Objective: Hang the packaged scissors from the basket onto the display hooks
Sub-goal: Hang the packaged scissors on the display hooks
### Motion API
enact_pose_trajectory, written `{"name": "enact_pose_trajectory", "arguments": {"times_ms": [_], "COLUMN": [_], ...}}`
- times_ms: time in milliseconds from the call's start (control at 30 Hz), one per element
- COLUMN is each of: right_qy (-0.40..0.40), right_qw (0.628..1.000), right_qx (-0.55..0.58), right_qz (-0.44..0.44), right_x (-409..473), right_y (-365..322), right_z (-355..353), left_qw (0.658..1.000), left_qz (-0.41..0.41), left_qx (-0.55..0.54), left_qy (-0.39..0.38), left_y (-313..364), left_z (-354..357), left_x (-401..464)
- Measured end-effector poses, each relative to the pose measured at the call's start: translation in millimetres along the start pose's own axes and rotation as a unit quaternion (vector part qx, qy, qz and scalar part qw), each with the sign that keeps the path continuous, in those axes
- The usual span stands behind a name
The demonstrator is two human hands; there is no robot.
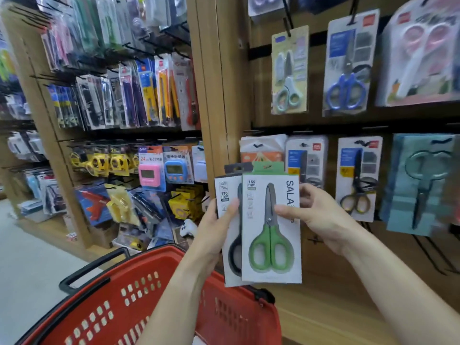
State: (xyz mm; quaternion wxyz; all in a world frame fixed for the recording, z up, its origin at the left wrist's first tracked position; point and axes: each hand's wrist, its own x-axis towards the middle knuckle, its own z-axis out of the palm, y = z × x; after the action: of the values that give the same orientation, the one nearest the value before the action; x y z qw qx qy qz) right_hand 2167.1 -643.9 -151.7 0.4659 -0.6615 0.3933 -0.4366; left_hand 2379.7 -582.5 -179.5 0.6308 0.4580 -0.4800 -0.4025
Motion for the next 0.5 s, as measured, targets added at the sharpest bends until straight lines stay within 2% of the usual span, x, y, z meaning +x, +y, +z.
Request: {"name": "enact_pose_trajectory", "arguments": {"times_ms": [100, 200, 333, 433, 500], "right_qy": [-0.019, -0.055, -0.115, -0.142, -0.141], "right_qw": [0.999, 0.992, 0.960, 0.920, 0.905], "right_qx": [-0.027, -0.112, -0.254, -0.364, -0.398], "right_qz": [-0.016, -0.036, 0.015, 0.024, 0.041], "right_x": [-4, -11, -7, 0, 3], "right_y": [0, -1, 22, 51, 74], "right_z": [-24, -47, -59, -45, -30], "left_qw": [0.999, 0.997, 0.994, 0.994, 0.993], "left_qz": [0.002, 0.008, 0.011, 0.016, 0.020], "left_qx": [0.012, 0.033, 0.026, 0.029, 0.038], "left_qy": [0.030, 0.067, 0.105, 0.108, 0.107], "left_y": [-3, -4, -8, -13, -19], "left_z": [-3, -14, -29, -34, -35], "left_x": [3, 7, 10, 9, 9]}}
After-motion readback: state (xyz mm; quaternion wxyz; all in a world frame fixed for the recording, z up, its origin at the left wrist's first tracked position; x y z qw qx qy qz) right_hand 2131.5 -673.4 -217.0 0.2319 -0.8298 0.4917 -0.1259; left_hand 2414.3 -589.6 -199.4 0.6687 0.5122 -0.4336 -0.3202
